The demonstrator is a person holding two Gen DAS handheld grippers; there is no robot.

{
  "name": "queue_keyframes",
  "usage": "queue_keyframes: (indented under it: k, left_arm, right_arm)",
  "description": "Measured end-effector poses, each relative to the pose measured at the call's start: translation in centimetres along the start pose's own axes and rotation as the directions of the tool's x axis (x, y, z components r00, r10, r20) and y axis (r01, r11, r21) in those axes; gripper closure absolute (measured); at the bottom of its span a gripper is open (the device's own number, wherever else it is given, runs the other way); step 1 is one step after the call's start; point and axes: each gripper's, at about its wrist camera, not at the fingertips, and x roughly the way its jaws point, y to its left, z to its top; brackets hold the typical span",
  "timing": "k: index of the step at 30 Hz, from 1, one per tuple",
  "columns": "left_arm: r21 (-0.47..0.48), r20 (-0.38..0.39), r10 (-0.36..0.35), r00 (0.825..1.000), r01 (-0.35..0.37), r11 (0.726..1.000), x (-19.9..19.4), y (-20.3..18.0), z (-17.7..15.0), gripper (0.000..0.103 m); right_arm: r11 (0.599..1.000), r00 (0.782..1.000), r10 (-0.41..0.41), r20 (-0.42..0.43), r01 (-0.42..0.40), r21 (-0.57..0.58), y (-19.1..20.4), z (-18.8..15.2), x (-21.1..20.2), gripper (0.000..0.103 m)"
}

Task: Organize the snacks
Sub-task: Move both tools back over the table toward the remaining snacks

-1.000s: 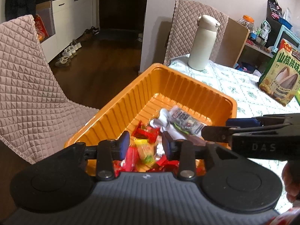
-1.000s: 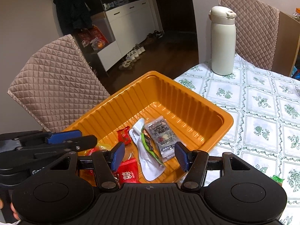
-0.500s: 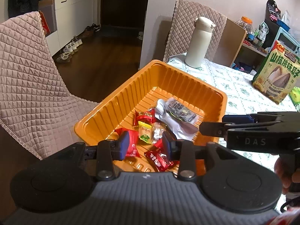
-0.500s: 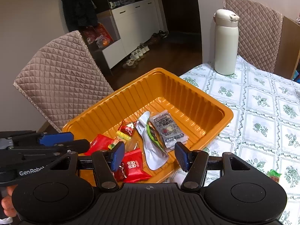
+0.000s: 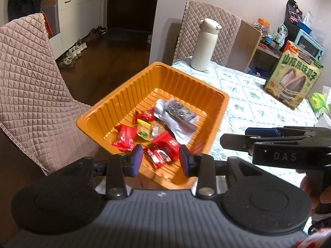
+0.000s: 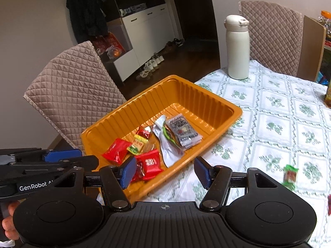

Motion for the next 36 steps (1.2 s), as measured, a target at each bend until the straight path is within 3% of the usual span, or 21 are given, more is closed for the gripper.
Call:
queue_keyframes:
  k: [27,36]
  left_arm:
    - [0.067,-0.072,-0.051,0.996,0.056,0.996,-3.1,-8.8,-6.1,0.068]
    - [0.114,-0.104,-0.082,0.991,0.093,0.989,-1.9,-12.8,-7.0,0.068]
  right_arm:
    - [0.994,0.999,-0.031,-0.021,0.033,0.105,-5.2,-8.4,-9.6,0.036]
    - [0.981,0.995,-0.096,-0.040,0.101,0.166,-9.3,-10.9,-12.1,0.036]
